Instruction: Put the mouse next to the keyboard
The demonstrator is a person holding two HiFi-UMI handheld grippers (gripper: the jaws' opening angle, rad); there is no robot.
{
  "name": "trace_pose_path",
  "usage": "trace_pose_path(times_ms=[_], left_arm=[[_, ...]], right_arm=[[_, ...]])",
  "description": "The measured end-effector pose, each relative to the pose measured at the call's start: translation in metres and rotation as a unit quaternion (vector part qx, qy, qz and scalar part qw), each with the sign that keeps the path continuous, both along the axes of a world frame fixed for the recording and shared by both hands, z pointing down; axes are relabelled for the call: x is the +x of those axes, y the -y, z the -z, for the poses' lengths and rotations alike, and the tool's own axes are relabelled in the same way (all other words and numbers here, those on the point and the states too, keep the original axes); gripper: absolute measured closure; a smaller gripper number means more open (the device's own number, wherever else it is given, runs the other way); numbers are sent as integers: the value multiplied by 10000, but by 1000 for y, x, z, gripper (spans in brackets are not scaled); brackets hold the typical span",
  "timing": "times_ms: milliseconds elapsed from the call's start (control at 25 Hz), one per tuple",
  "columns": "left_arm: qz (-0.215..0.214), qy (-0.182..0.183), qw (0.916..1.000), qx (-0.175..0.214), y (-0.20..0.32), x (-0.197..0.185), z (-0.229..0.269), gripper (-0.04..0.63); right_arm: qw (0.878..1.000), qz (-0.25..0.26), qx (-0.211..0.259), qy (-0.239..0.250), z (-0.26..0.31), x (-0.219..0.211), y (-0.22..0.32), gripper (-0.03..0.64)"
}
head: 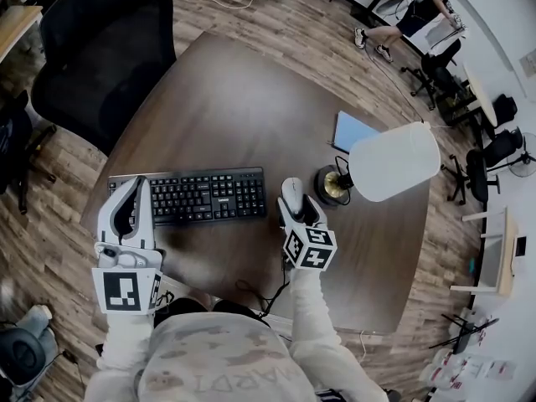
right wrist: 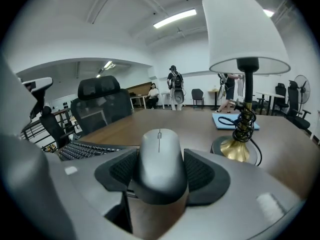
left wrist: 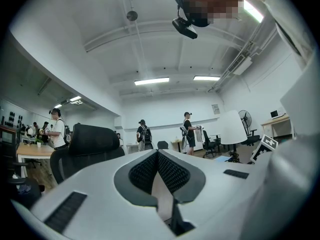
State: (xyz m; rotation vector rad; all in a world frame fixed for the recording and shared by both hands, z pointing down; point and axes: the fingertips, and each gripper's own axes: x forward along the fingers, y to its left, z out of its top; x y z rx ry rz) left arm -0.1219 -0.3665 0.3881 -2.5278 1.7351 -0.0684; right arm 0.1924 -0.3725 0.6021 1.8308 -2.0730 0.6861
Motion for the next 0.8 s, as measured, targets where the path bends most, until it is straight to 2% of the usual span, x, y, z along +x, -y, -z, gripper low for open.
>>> trace_pose_path(times_ms=[800], left_arm=[[26, 86, 9998, -193, 21, -9, -20, 591]], right_arm=[[9953, -53, -898, -353, -66, 2, 14, 311]])
